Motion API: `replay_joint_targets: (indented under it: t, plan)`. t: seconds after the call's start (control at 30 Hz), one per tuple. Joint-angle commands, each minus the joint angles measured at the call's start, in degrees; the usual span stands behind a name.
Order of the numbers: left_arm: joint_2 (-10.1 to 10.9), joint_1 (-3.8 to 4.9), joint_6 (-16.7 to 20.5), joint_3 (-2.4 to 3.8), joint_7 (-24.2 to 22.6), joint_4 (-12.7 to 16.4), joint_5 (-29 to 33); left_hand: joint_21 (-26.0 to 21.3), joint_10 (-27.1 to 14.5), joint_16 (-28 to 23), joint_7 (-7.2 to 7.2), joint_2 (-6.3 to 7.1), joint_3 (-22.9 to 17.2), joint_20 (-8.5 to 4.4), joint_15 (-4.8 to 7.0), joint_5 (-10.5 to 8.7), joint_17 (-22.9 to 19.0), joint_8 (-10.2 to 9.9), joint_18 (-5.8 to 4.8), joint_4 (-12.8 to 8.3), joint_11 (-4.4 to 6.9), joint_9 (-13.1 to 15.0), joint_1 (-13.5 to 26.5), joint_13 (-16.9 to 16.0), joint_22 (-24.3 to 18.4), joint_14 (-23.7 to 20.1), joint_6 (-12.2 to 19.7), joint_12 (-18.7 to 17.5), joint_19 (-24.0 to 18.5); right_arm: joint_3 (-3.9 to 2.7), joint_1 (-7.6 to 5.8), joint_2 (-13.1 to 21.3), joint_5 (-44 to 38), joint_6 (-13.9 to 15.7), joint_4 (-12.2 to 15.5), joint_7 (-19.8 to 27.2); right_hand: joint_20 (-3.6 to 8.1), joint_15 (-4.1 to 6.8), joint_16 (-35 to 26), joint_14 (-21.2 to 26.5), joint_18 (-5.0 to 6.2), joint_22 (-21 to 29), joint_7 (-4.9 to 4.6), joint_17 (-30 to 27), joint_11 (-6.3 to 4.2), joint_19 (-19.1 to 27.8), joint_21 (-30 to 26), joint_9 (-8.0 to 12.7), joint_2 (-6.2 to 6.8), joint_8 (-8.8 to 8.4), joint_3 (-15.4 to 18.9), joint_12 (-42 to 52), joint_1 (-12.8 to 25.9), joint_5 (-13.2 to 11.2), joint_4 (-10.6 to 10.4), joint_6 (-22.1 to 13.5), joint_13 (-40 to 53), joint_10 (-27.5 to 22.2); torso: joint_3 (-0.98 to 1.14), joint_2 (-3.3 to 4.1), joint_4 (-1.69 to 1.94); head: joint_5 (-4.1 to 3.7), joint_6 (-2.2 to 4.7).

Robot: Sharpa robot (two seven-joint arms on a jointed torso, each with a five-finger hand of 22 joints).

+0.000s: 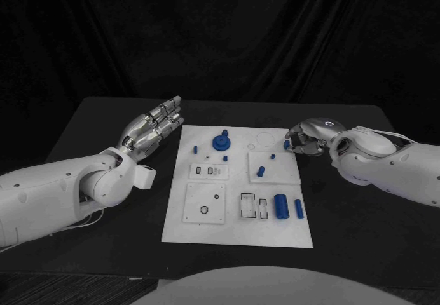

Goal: Assemble the parts on the task board

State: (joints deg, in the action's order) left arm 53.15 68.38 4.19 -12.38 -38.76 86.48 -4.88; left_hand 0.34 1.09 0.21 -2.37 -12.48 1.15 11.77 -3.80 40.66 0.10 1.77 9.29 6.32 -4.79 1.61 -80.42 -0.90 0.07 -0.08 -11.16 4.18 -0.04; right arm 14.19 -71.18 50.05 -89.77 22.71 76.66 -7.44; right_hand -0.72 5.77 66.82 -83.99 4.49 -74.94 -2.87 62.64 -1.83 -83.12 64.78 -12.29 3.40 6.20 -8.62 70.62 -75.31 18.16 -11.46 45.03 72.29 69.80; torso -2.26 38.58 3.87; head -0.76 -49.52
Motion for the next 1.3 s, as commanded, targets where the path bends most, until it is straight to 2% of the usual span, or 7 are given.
replay_joint_targets:
  t: [0.03,0.17,0.43,0.73,0.93,1.07,1.3]
  plan:
    - [-0.12,-0.1,-0.71,0.05,-0.74,0.09,0.02,-0.34,-0.06,-0.21,0.1,0.04,-0.22,0.29,-0.2,-0.34,-0.1,0.09,1.0,-0.03,-0.16,0.03,0.45,-0.07,-0.07,0.08,0.15,0.32,0.04,-0.03,0.16,-0.19,-0.14,0.19,-0.25,-0.23,-0.32,-0.41,0.18,-1.91,0.19,-8.31,0.02,0.04,0.02,-0.09,-0.15,-0.09,-0.06,0.33,-0.31,0.37,-0.5,0.26,-0.04,0.59,0.2,0.49,-0.03,0.03,-0.04,0.09,-0.01]
    - [-0.15,-0.1,-0.76,0.05,-0.7,0.08,0.02,-0.34,-0.06,-0.21,0.1,0.04,-0.22,0.29,-0.2,-0.34,-0.1,0.09,1.0,-0.03,-0.16,0.03,0.45,-0.07,-0.07,0.08,0.15,0.32,0.04,-0.03,0.16,-0.46,-0.14,0.15,-0.51,-0.15,-0.29,-0.37,0.28,-1.93,0.2,-8.42,-0.03,-0.05,-0.02,-0.13,-0.27,-1.06,0.07,0.61,-0.23,1.51,-0.17,-2.11,-0.22,1.14,0.94,1.63,-0.03,0.03,-0.03,0.05,-0.03]
    - [-0.28,-0.12,-0.95,0.05,-0.52,-0.03,0.02,-0.34,-0.06,-0.21,0.24,0.03,-0.31,0.32,-0.31,-0.37,-0.1,0.06,1.0,-0.09,-0.33,0.01,0.49,-0.07,-0.07,0.08,0.26,0.33,0.04,-0.04,0.16,-1.33,0.28,0.27,-1.33,0.33,-0.25,-0.32,0.62,-1.97,0.18,-8.53,0.04,0.21,-0.1,-0.16,-0.27,-2.2,-0.18,1.25,-0.61,2.61,-0.77,-1.79,0.17,2.12,1.77,2.76,-0.03,0.01,-0.03,-0.06,-0.23]
    - [-0.4,-0.13,-1.12,0.05,-0.35,-0.09,0.02,-0.34,-0.06,-0.21,0.32,0.02,-0.37,0.34,-0.4,-0.4,-0.1,0.05,1.0,-0.14,-0.49,0.0,0.52,-0.07,-0.07,0.08,0.31,0.34,0.04,-0.04,0.17,-2.08,0.64,0.77,-2.26,1.22,0.01,-0.11,1.53,-2.05,0.13,-8.88,0.34,0.83,-0.43,-0.32,-0.19,-8.84,-0.79,5.24,-1.38,4.69,-2.0,1.17,1.85,5.98,3.28,5.05,-0.03,0.02,-0.02,0.02,-0.31]
    - [-0.36,-0.14,-1.16,0.05,-0.29,-0.09,0.02,-0.34,-0.06,-0.21,0.32,0.02,-0.37,0.34,-0.4,-0.4,-0.1,0.05,1.0,-0.14,-0.49,0.0,0.52,-0.07,-0.07,0.08,0.31,0.34,0.04,-0.04,0.18,-2.14,1.07,1.71,-2.33,2.28,0.34,0.23,2.49,-2.14,0.0,-9.14,0.89,1.61,-0.92,-0.58,0.49,-16.93,-1.63,9.63,-1.79,6.66,-2.91,2.45,3.62,7.32,4.87,7.47,-0.02,0.02,-0.06,0.04,-0.43]
    - [-0.41,-0.15,-1.22,0.05,-0.26,-0.1,0.02,-0.34,-0.06,-0.21,0.32,0.02,-0.37,0.34,-0.4,-0.4,-0.1,0.05,1.0,-0.14,-0.49,0.0,0.52,-0.07,-0.07,0.08,0.31,0.34,0.04,-0.04,0.19,-2.17,1.67,2.16,-2.33,2.81,0.44,0.33,2.87,-2.16,-0.05,-9.21,0.99,1.92,-1.04,-0.65,0.75,-20.27,-1.86,11.11,-2.02,7.1,-3.06,2.45,4.03,7.74,5.21,8.0,-0.02,0.02,0.06,-0.13,-0.47]
    - [-0.33,-0.16,-1.27,0.05,-0.18,-0.05,0.02,-0.34,-0.06,-0.21,0.32,0.02,-0.37,0.34,-0.4,-0.4,-0.1,0.05,1.0,-0.14,-0.49,0.0,0.52,-0.07,-0.07,0.08,0.31,0.34,0.04,-0.06,0.17,-1.79,1.94,4.28,-1.57,3.21,0.41,0.35,2.94,-2.13,-0.09,-9.25,0.88,1.91,-0.94,-0.68,0.89,-22.03,-1.71,11.61,-2.19,7.43,-3.31,2.1,4.32,7.79,5.47,8.38,-0.02,0.03,-0.04,0.18,-0.48]
